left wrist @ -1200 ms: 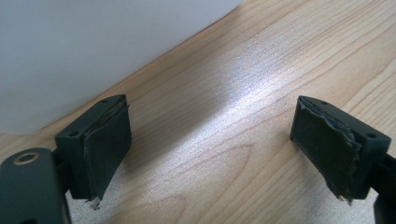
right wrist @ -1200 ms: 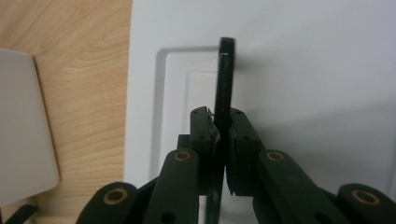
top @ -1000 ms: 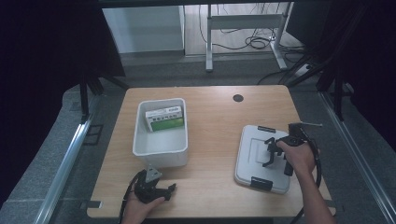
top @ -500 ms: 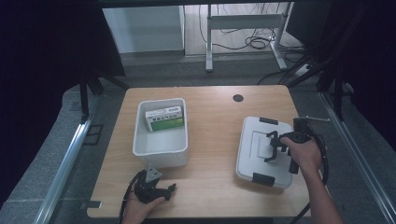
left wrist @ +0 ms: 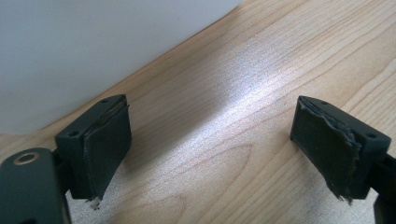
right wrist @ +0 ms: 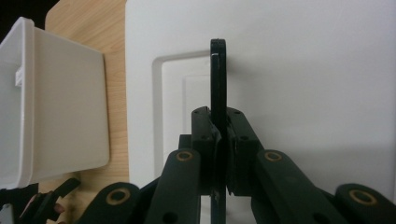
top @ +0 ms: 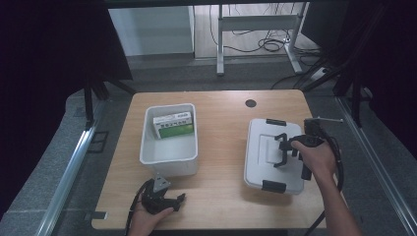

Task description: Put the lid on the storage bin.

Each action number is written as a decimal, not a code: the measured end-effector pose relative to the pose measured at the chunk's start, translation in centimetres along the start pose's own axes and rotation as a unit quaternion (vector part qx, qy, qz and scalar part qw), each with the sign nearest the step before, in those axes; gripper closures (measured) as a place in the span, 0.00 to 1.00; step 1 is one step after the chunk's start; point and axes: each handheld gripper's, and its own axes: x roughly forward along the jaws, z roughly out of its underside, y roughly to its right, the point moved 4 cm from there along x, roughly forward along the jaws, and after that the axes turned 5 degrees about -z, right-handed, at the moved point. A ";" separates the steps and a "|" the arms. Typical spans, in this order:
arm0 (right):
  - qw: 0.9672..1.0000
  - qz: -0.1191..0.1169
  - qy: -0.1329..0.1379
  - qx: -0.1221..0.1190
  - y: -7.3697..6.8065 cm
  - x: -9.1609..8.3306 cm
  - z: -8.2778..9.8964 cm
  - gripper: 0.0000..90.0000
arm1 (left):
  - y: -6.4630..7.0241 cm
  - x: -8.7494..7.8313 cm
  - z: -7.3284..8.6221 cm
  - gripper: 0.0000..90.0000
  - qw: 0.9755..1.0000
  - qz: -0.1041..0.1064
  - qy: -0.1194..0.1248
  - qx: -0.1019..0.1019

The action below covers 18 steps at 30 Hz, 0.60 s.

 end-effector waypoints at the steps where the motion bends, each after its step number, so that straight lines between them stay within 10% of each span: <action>1: 1.000 -0.001 -0.002 -0.003 -0.2 0.0 0.0 0.93 | 0.0 0.0 0.0 0.14 1.000 0.000 0.000 0.000; 18: 0.999 -0.032 -0.011 -0.029 -3.8 0.7 0.0 0.93 | 0.0 0.0 0.0 0.14 1.000 0.000 0.001 0.000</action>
